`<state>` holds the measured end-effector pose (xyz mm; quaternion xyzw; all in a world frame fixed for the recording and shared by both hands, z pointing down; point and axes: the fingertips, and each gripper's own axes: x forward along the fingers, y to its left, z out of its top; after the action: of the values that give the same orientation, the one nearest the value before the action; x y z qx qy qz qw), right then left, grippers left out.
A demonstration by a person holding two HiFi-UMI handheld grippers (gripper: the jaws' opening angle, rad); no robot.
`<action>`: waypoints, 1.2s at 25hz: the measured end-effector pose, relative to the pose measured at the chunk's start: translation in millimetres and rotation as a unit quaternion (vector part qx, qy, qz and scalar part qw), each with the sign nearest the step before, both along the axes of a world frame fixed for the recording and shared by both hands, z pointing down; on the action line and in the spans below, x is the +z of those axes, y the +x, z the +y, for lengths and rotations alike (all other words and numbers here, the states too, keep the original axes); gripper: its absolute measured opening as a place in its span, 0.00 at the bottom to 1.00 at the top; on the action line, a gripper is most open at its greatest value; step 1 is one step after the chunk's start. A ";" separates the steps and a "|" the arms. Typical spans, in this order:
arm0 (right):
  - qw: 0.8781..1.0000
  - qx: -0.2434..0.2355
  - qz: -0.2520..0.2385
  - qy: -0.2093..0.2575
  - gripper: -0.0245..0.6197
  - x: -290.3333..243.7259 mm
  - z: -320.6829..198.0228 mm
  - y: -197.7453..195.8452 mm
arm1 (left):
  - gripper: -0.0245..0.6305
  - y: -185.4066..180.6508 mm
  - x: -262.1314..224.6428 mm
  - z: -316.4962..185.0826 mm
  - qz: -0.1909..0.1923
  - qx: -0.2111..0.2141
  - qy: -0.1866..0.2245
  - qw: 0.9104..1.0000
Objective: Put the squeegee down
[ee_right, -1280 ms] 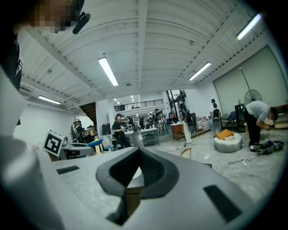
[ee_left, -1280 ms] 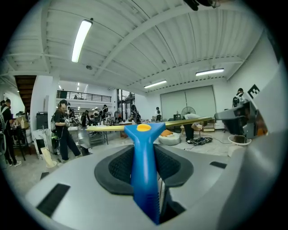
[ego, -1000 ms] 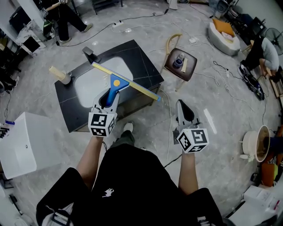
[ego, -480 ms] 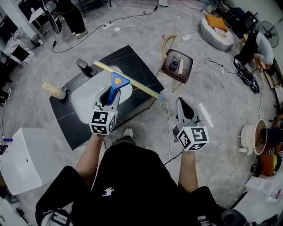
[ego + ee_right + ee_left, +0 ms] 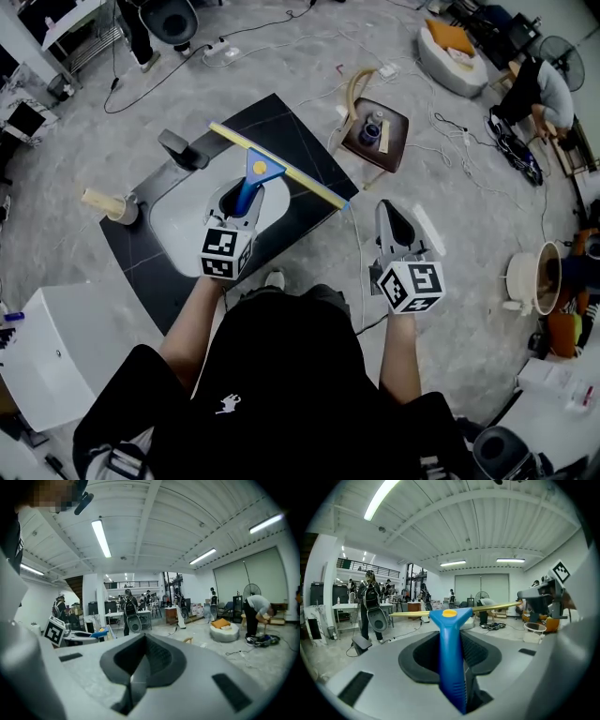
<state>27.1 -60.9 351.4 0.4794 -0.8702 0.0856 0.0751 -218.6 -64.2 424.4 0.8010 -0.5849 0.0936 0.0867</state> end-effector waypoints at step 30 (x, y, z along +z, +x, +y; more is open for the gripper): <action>0.998 0.005 0.014 -0.069 0.04 64.4 -105.6 10.0 | 0.24 35.1 61.4 -114.1 -0.034 0.047 -0.057 0.997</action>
<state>37.1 -166.5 415.8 0.4787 -0.8587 0.1385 0.1198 -183.4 -178.3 485.8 0.8178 -0.5428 0.1581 0.1078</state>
